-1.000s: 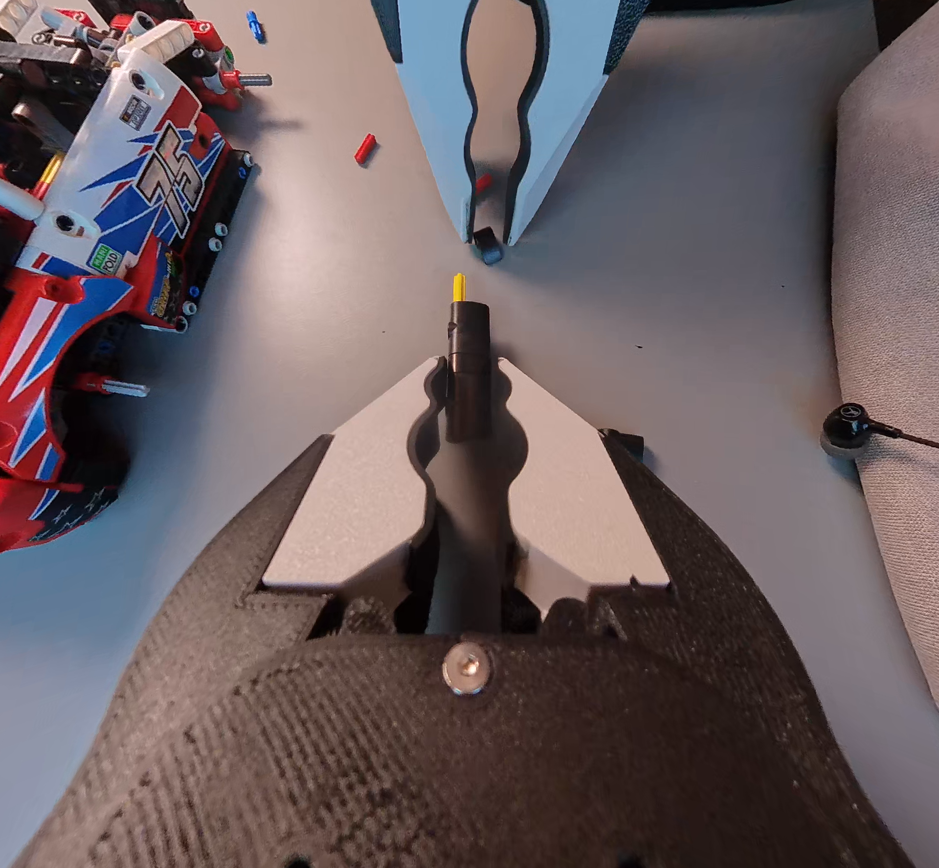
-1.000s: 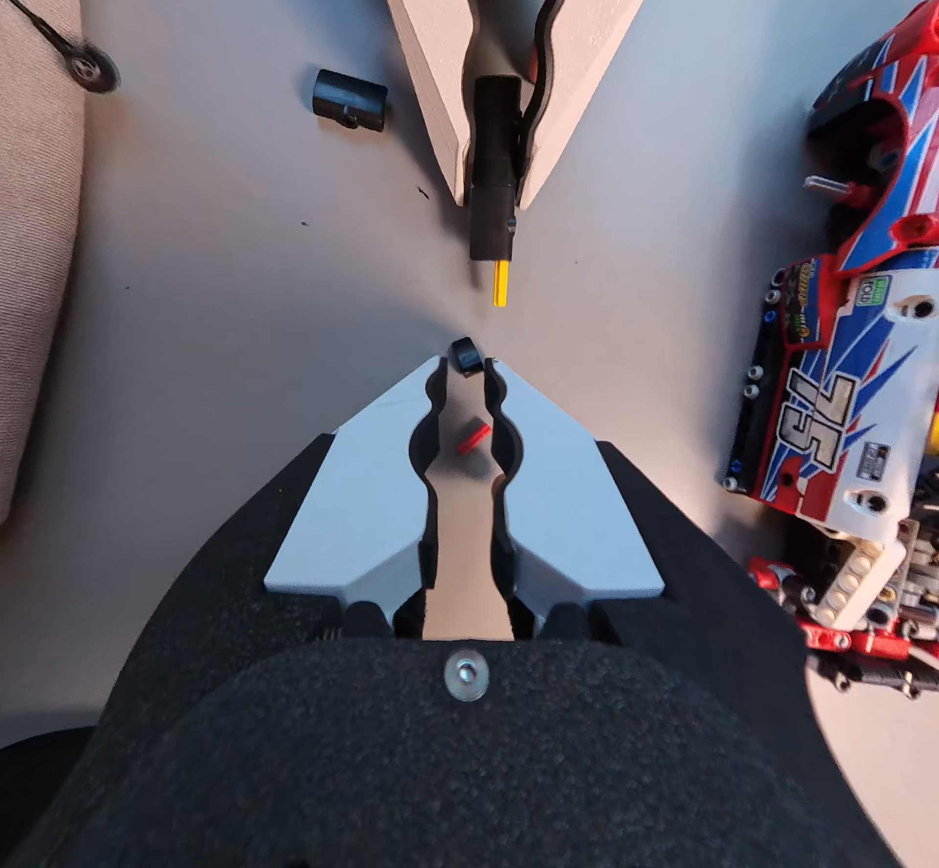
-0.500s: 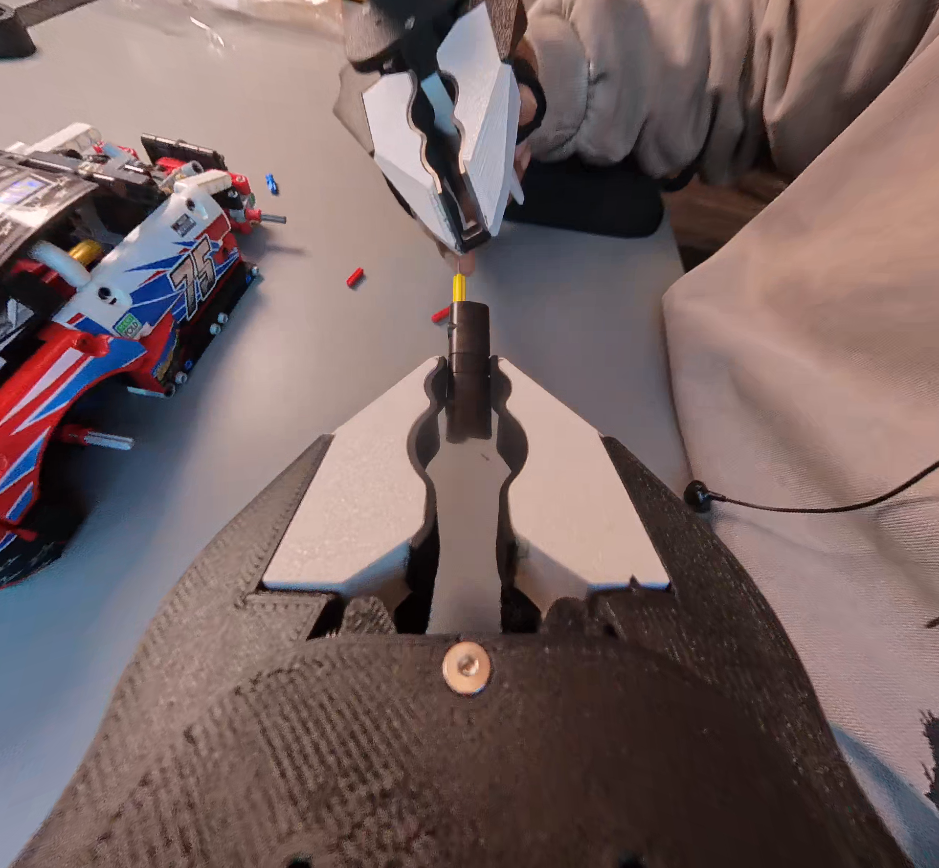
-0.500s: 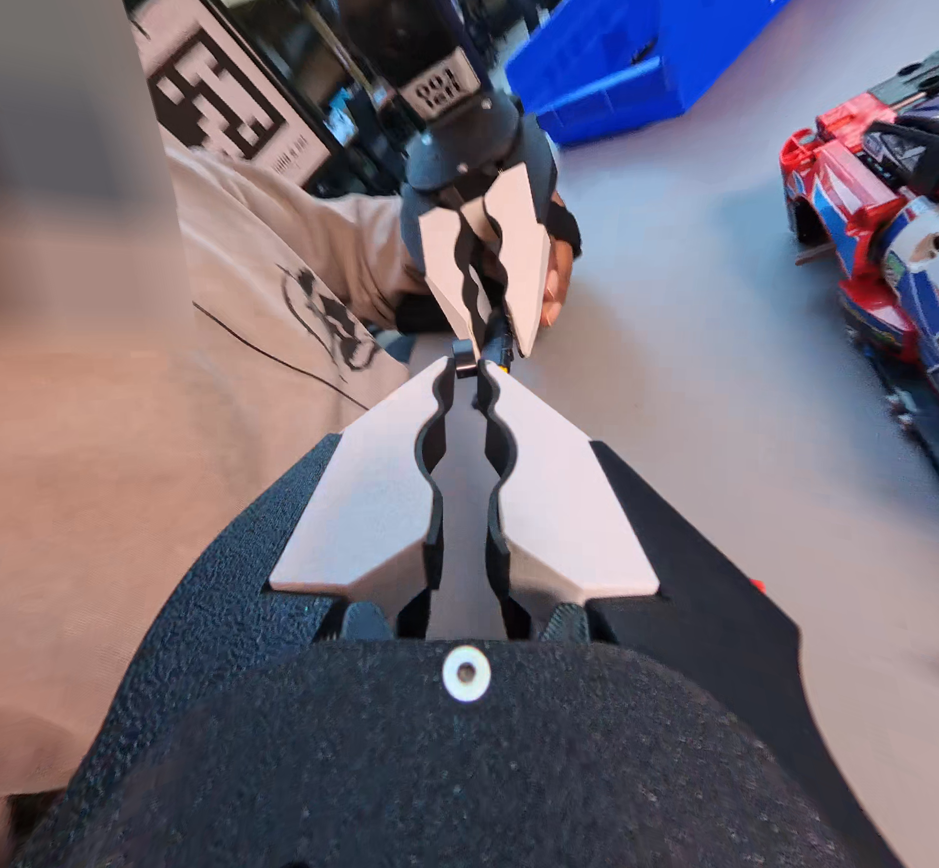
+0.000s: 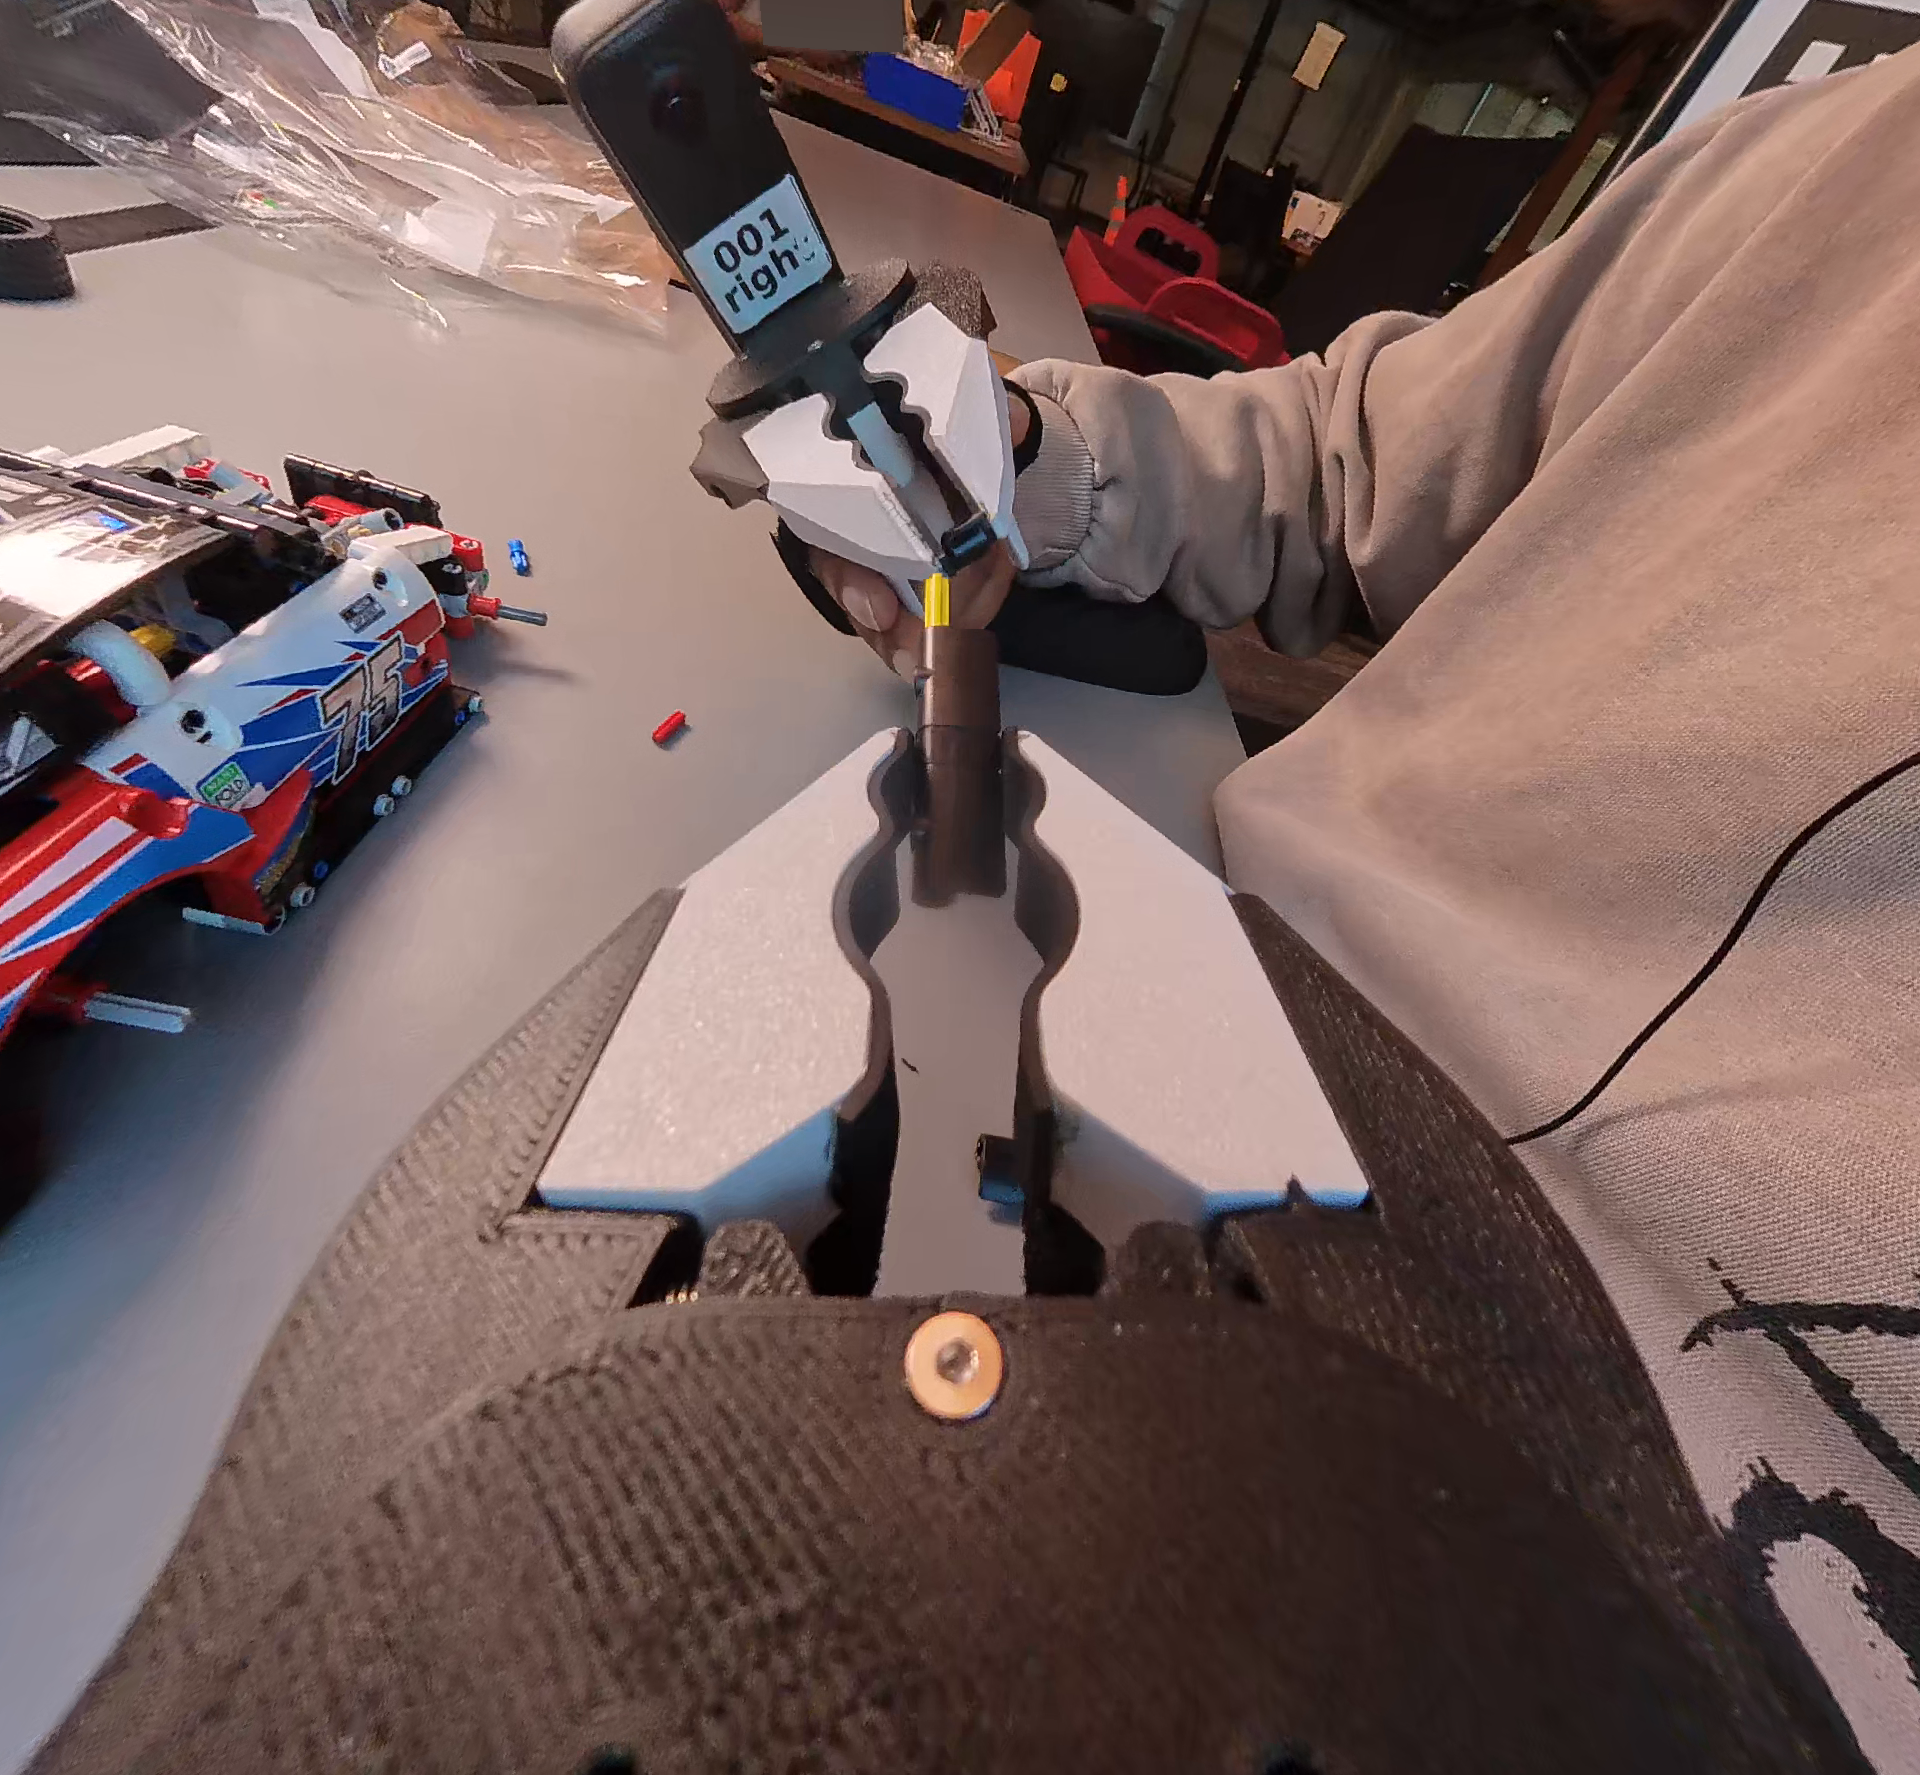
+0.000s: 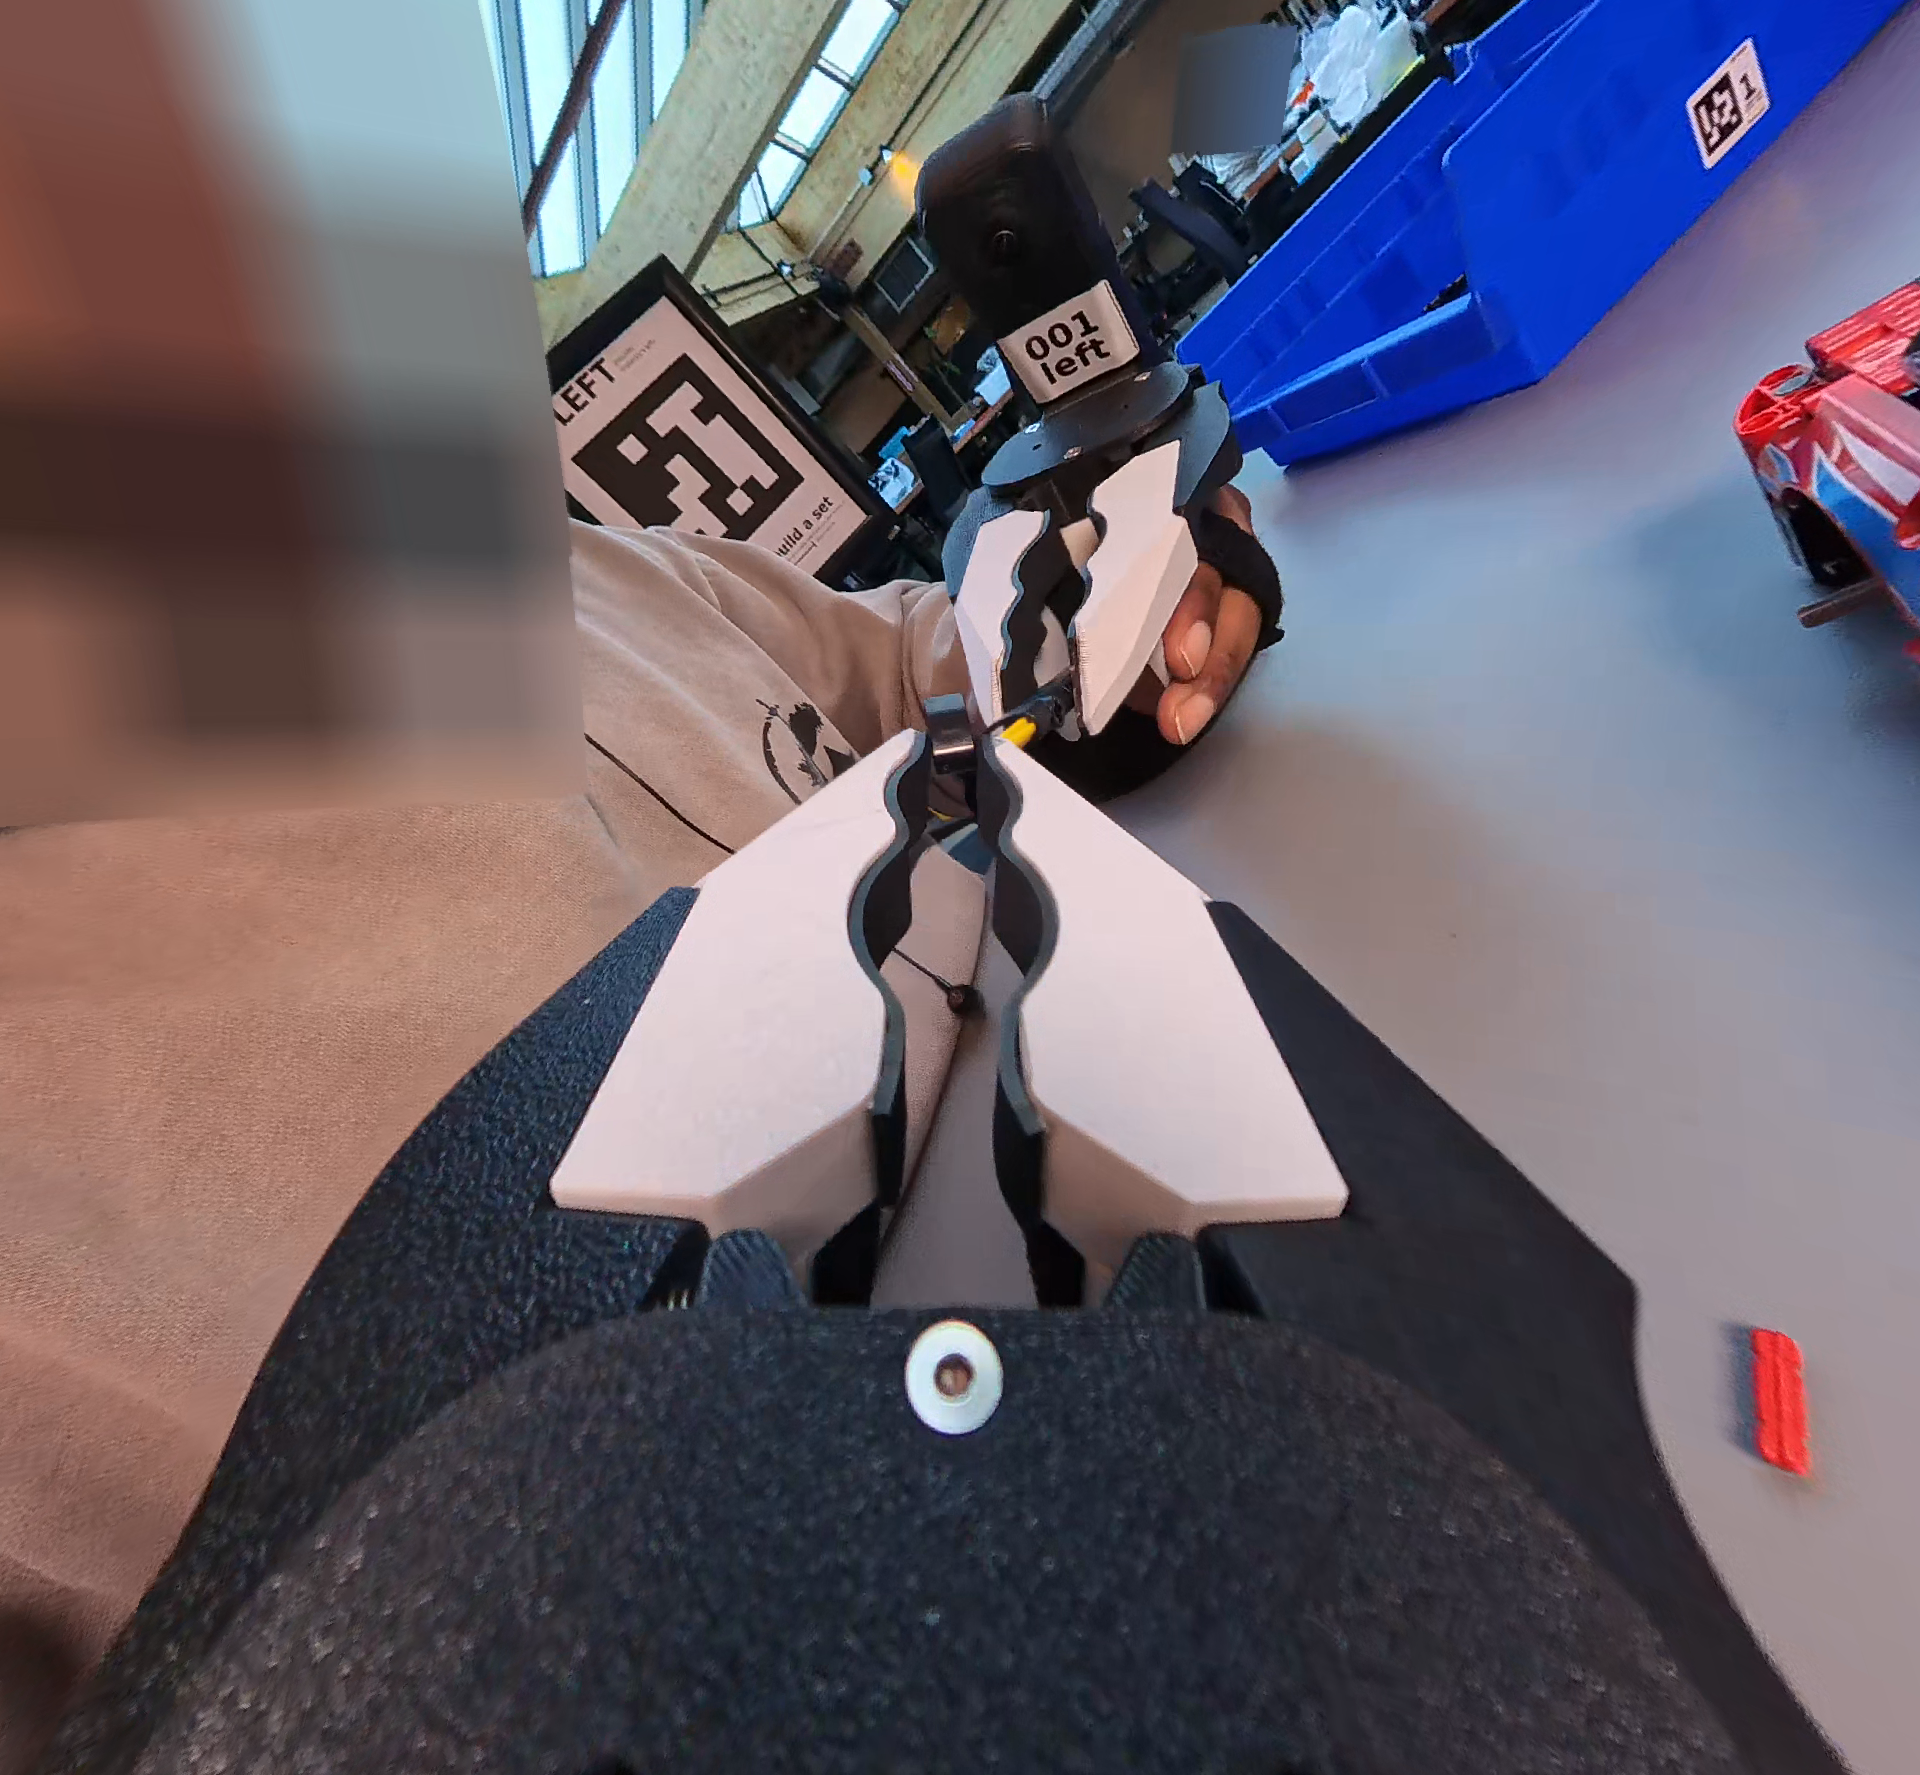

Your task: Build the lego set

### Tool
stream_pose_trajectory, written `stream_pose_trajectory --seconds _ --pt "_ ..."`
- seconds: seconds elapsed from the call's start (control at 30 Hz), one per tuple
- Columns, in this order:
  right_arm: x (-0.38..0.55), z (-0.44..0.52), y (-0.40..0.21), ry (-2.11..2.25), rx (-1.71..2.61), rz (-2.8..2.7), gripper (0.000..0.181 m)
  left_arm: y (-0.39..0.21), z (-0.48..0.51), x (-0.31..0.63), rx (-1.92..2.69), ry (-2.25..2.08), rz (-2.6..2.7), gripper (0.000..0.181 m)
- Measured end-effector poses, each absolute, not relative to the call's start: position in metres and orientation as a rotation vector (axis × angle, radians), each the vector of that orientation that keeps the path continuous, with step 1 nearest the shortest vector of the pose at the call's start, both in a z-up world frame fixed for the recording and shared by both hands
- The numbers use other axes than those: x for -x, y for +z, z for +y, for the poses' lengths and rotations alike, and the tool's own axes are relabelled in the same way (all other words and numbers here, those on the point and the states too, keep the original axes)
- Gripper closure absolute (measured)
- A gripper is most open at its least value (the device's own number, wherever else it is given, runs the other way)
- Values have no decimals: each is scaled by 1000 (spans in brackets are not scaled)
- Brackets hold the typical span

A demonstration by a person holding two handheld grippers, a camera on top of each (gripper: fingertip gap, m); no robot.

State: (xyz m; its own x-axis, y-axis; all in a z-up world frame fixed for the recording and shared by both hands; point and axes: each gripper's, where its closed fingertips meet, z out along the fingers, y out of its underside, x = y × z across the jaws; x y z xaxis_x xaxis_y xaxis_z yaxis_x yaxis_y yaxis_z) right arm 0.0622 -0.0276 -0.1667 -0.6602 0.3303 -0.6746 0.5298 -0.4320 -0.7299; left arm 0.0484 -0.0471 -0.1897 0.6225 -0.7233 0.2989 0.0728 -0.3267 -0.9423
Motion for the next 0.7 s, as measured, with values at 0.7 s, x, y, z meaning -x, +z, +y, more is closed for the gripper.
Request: stream_pose_trajectory --seconds 0.7 --pt "-63 -8 -264 -1280 -1497 2653 175 -283 -42 -21 2102 -163 974 166"
